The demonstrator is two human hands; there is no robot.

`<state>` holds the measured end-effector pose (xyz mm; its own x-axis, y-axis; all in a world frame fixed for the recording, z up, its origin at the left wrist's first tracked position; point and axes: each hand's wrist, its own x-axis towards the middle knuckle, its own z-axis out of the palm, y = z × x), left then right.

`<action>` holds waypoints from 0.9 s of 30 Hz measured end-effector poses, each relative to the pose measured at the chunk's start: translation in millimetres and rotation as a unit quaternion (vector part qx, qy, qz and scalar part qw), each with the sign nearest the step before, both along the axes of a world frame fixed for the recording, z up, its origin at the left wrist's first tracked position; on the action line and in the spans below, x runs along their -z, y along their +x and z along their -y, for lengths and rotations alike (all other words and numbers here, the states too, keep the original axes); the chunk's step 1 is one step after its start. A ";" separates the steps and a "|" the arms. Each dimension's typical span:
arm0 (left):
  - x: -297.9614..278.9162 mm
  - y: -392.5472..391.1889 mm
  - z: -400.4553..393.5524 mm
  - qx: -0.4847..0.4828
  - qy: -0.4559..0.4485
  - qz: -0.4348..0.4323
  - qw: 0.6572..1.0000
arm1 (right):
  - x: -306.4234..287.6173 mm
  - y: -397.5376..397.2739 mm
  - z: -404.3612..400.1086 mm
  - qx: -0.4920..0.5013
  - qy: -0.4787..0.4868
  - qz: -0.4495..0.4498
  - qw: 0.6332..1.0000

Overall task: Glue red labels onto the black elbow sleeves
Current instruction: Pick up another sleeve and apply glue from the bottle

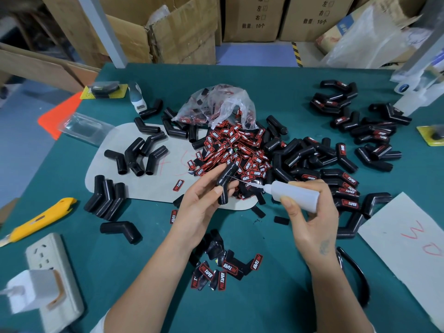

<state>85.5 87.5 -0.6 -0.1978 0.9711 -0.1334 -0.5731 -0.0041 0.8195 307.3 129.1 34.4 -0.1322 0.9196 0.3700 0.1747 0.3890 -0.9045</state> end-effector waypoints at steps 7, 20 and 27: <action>-1.6 0.2 0.5 -0.003 0.002 0.003 1.000 | -1.3 -0.6 0.6 -0.008 0.009 0.013 1.000; -3.1 -0.4 0.4 -0.006 -0.003 0.016 1.000 | -0.4 1.2 -0.8 -0.005 0.008 0.006 1.000; -2.8 -1.5 1.3 -0.003 -0.004 0.018 1.000 | 0.6 -0.1 0.2 -0.011 0.009 0.018 1.000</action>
